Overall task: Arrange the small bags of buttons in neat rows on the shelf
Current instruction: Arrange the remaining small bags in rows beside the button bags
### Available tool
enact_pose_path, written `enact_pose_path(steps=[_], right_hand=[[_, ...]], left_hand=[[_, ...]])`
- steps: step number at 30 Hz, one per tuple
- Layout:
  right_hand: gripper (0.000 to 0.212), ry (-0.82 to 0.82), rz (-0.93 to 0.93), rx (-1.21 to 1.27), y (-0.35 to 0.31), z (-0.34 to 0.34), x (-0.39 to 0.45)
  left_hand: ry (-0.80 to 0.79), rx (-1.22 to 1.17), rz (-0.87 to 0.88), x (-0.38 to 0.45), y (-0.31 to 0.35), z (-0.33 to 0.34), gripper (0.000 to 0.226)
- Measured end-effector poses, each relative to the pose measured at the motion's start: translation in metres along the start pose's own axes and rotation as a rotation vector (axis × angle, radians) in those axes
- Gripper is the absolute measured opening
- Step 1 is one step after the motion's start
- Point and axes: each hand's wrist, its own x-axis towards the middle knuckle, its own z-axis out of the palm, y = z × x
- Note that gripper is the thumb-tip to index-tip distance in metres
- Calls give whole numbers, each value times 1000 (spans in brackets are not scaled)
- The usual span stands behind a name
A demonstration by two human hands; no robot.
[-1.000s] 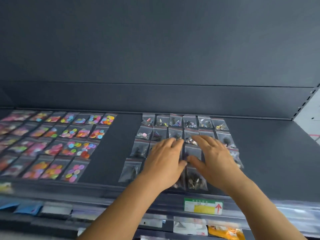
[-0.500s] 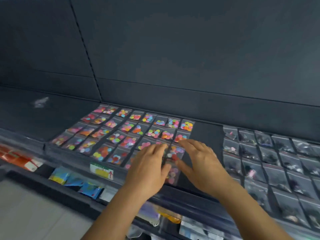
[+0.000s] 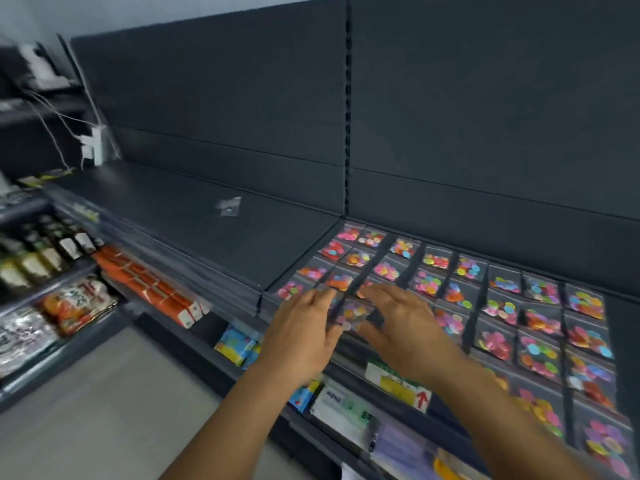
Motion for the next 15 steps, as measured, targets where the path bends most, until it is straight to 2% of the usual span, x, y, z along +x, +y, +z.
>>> enact_pose_path(steps=[15], right_hand=[[64, -97, -136, -11, -85, 65, 250]], left_hand=[[59, 35, -140, 136, -201, -45, 63]])
